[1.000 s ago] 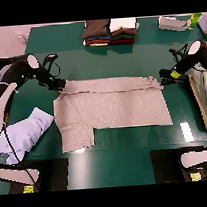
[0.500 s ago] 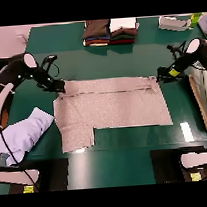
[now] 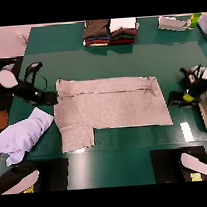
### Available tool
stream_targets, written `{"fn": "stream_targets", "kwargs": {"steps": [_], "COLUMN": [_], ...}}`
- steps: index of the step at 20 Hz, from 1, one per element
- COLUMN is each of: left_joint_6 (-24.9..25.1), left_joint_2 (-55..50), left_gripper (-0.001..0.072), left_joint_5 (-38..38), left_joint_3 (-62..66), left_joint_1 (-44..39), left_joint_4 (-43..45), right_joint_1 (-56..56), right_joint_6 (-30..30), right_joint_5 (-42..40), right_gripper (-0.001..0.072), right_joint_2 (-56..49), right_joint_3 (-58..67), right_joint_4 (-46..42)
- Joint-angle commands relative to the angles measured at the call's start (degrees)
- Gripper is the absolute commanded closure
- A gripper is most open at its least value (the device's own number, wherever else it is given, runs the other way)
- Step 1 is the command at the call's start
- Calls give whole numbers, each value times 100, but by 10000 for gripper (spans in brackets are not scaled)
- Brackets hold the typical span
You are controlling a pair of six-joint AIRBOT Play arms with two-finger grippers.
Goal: Fold the shirts.
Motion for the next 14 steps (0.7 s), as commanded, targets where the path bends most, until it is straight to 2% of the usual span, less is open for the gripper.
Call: {"fn": "stream_targets", "kwargs": {"steps": [1,5,10,11,12,13,14], "left_joint_6": [-197,-192,-190,-195,-195,-199,-201], "left_joint_2": [472,470,470,470,470,470,470], "left_gripper": [224,224,224,224,224,225,225], "left_joint_5": [98,210,214,188,116,-13,-127], "left_joint_3": [-804,-992,-992,-992,-994,-1001,-1051], "left_joint_1": [-2,-2,-2,-2,-2,-2,-2], "left_joint_4": [-61,-72,-74,-70,-63,-66,-66], "right_joint_1": [-109,-101,136,273,433,592,695], "right_joint_6": [15,63,109,111,111,116,210], "right_joint_5": [-210,-525,-728,-800,-866,-907,-940], "right_gripper": [133,142,205,264,552,687,696], "right_joint_2": [452,472,476,476,479,479,479], "right_joint_3": [-1093,-1543,-1591,-1589,-1589,-1589,-1589], "right_joint_4": [85,352,492,490,490,490,472]}}
